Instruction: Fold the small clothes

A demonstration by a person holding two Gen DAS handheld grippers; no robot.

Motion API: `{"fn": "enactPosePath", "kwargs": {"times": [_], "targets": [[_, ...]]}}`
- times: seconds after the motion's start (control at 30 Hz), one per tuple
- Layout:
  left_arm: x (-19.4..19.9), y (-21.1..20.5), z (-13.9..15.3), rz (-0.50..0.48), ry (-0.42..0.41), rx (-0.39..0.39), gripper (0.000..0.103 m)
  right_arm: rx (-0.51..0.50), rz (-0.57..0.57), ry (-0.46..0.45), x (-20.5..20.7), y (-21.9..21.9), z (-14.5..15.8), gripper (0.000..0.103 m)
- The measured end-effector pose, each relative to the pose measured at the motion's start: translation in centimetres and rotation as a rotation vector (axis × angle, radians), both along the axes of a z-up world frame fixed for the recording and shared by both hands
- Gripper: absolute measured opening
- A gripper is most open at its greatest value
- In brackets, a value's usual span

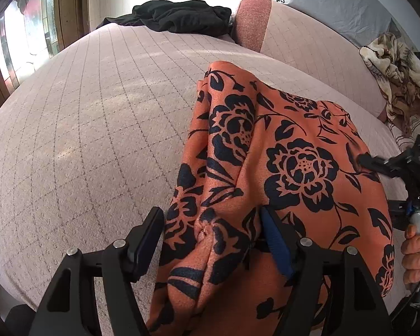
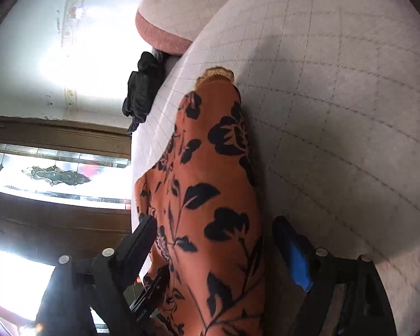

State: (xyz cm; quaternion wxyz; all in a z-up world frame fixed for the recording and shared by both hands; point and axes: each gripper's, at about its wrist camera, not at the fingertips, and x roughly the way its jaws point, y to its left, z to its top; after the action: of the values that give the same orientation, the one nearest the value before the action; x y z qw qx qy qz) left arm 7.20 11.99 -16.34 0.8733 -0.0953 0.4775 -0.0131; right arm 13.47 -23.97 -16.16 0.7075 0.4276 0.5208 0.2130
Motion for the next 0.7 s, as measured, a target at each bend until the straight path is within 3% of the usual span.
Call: {"fn": "enactPosePath", "kwargs": {"times": [0.03, 0.1, 0.17, 0.2, 0.3, 0.4, 0.47, 0.5, 0.53, 0.6, 0.7], "targets": [[-0.1, 0.0, 0.1, -0.002, 0.003, -0.001, 0.073, -0.038, 0.028, 0.008, 0.6, 0.8, -0.2, 0.035], [-0.1, 0.4, 0.2, -0.001, 0.010, -0.013, 0.073, -0.190, 0.048, -0.091, -0.3, 2.3, 2.5, 0.034], [0.1, 0.3, 0.5, 0.010, 0.024, -0.026, 0.073, -0.263, 0.043, -0.111, -1.0, 2.8, 3.2, 0.034], [0.2, 0.3, 1.0, 0.017, 0.026, -0.022, 0.072, -0.287, 0.044, -0.091, -0.9, 2.7, 2.5, 0.041], [-1.1, 0.2, 3.7, 0.015, -0.050, 0.025, 0.071, -0.264, -0.012, -0.082, -1.8, 1.8, 3.2, 0.062], [-2.7, 0.6, 4.8, 0.029, -0.071, 0.039, 0.071, -0.369, -0.015, -0.198, -4.6, 1.8, 6.9, 0.062], [-3.3, 0.4, 2.9, 0.033, 0.015, 0.068, 0.071, -0.344, -0.017, -0.260, -6.9, 2.1, 9.1, 0.062], [-3.1, 0.5, 0.8, 0.019, 0.084, 0.061, 0.071, -0.312, 0.010, -0.293, -8.1, 2.9, 10.0, 0.062], [-3.5, 0.7, -0.3, 0.022, 0.095, 0.024, 0.072, -0.289, 0.044, -0.318, -9.0, 3.7, 10.5, 0.062], [-4.0, 1.0, 0.9, 0.028, 0.071, -0.007, 0.071, -0.229, 0.107, -0.298, -9.9, 5.6, 9.4, 0.077], [-3.8, 1.8, 3.9, 0.006, 0.010, -0.040, 0.067, -0.269, 0.200, -0.193, -9.8, 7.7, 4.3, 0.078]]}}
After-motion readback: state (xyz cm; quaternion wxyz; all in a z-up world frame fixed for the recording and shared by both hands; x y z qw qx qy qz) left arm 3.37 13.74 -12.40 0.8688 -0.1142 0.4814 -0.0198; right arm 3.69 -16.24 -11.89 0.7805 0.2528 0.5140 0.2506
